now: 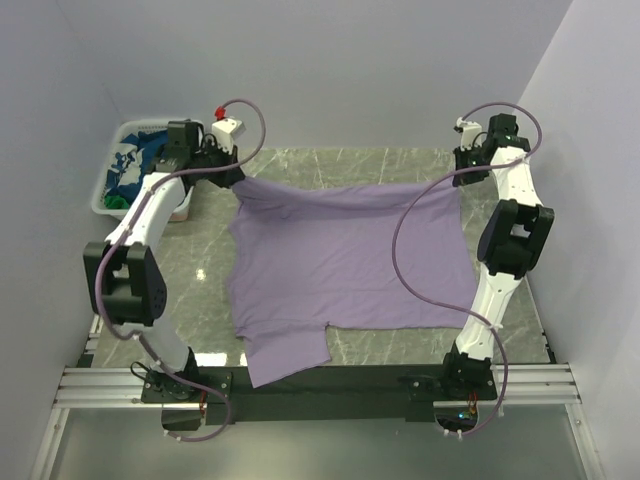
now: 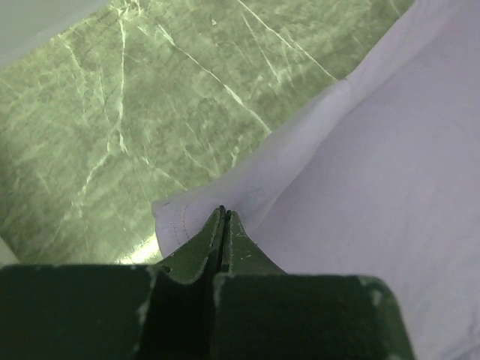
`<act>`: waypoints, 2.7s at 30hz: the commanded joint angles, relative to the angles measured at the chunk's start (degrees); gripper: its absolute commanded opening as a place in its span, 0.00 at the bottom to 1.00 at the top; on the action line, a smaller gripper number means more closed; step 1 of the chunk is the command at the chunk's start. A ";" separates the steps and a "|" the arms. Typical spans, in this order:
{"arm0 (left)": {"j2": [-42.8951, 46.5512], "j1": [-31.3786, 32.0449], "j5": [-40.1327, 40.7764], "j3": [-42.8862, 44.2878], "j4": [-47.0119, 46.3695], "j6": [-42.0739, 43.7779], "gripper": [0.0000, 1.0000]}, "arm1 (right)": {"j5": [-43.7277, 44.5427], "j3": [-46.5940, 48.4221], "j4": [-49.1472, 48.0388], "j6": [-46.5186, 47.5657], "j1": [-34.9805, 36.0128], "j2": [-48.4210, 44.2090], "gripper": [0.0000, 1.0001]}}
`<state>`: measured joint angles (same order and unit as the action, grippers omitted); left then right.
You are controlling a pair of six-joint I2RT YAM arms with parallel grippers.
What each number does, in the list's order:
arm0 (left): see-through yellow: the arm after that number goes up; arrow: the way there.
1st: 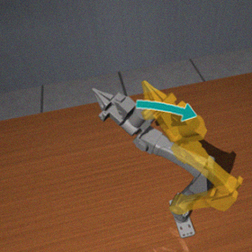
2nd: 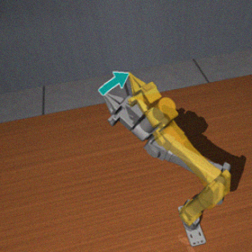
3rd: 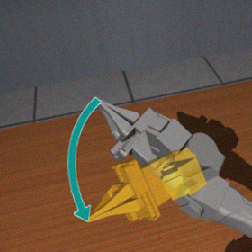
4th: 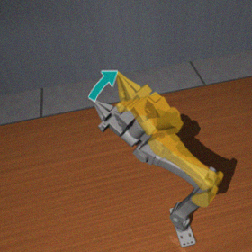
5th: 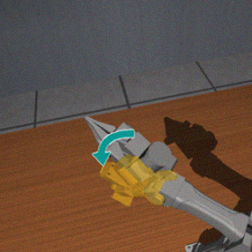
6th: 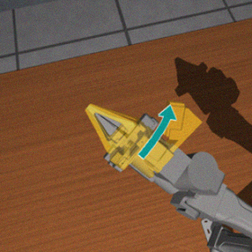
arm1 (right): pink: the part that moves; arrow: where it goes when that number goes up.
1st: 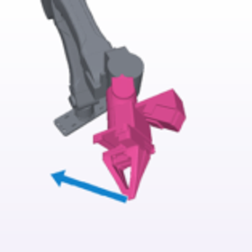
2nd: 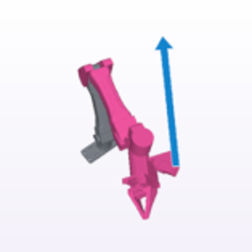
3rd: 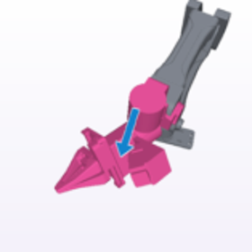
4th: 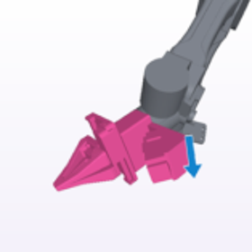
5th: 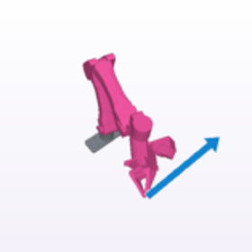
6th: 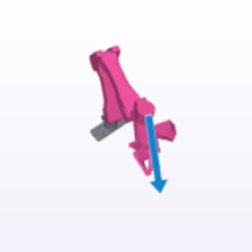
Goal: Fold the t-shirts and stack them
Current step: Fold the tshirt
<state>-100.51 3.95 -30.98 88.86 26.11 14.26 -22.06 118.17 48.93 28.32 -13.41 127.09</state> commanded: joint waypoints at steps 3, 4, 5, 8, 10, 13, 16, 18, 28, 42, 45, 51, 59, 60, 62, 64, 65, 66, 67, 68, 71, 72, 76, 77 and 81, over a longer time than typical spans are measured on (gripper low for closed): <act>8.48 0.18 0.04 -6.50 1.49 -0.29 0.00 | -2.28 -1.89 0.46 3.06 -1.97 -6.06 0.00; 9.01 0.45 0.13 -8.77 1.66 -0.29 0.00 | -2.72 -2.33 0.55 3.67 -2.15 -6.24 0.00; 9.71 0.71 0.83 -10.01 1.75 -0.55 0.00 | -2.89 -3.55 0.64 4.02 -2.23 -6.50 0.00; 11.03 1.77 2.23 -14.93 0.88 -0.73 0.00 | -3.69 -6.10 0.91 5.26 -2.32 -7.20 0.00; 11.12 2.82 3.29 -17.65 -0.18 -1.08 0.00 | -4.04 -7.51 1.08 6.48 -2.32 -7.38 0.00; 10.60 3.70 5.40 -21.17 -1.50 -2.66 0.00 | -3.78 -10.58 1.52 8.24 -2.32 -7.29 0.00; 10.07 5.02 6.72 -24.94 -2.11 -3.27 0.00 | -2.72 -12.60 1.43 9.47 -2.32 -6.94 0.00; 10.07 5.81 7.16 -26.63 -2.11 -3.27 0.00 | -1.93 -13.40 1.52 10.00 -2.32 -6.68 0.00; 11.29 6.51 8.04 -29.54 0.43 -1.96 0.00 | -0.87 -14.20 2.58 12.02 -2.32 -6.50 0.00; 9.54 6.43 6.12 -28.04 7.19 6.37 0.01 | 5.09 -20.95 2.41 19.93 -2.85 -9.49 0.25; 9.54 6.25 3.48 -25.94 12.55 11.83 0.26 | 6.33 -20.71 1.79 20.11 -3.55 -10.98 0.51; 9.72 5.46 0.83 -19.36 15.47 15.71 0.59 | 2.47 -11.93 7.14 19.15 -2.94 -10.37 0.55; 0.67 5.46 0.31 -11.88 13.36 12.81 0.62 | 2.20 -4.44 12.33 17.91 0.75 -3.96 0.51; 0.06 5.46 0.13 -11.43 13.35 12.55 0.63 | 2.64 -4.96 12.07 18.09 1.19 -3.78 0.51; -1.62 5.46 0.13 -10.55 13.35 11.93 0.64 | 3.69 -5.84 11.63 18.53 2.33 -3.51 0.52; -2.58 5.46 -0.13 -10.55 13.09 11.76 0.67 | 4.13 -6.02 12.33 18.79 3.03 -2.46 0.52; -2.76 5.46 0.04 -10.72 12.83 11.32 0.67 | 4.83 -6.02 13.03 19.05 3.56 -2.20 0.52; -2.94 5.46 -0.04 -10.64 12.83 11.23 0.67 | 5.27 -6.20 13.38 19.32 3.83 -1.85 0.50; -3.20 5.46 -0.04 -10.72 12.65 11.05 0.68 | 5.89 -6.54 13.56 19.41 4.00 -1.67 0.49; -3.20 5.46 0.13 -10.99 12.56 10.88 0.68 | 7.20 -6.90 13.39 19.84 4.27 -1.67 0.48; -2.85 5.46 0.13 -11.25 12.13 10.61 0.68 | 8.88 -9.26 12.78 20.55 4.27 -2.19 0.47; -2.76 5.46 0.13 -11.25 12.21 10.52 0.68 | 9.75 -9.71 12.51 20.73 4.27 -2.72 0.43; -2.68 5.46 0.39 -11.08 12.39 10.61 0.67 | 10.55 -10.33 13.21 21.69 4.27 -3.51 0.22; -2.50 5.46 0.48 -10.99 12.39 10.44 0.67 | 10.46 -10.15 13.99 22.04 4.36 -3.60 0.17; -1.71 5.46 0.40 -11.60 12.39 10.26 0.66 | 10.55 -12.08 14.62 23.80 3.92 -6.66 0.00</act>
<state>-103.96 9.52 -28.88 75.92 39.48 25.19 -12.45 107.35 61.87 49.93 -8.97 125.14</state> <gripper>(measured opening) 0.660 0.014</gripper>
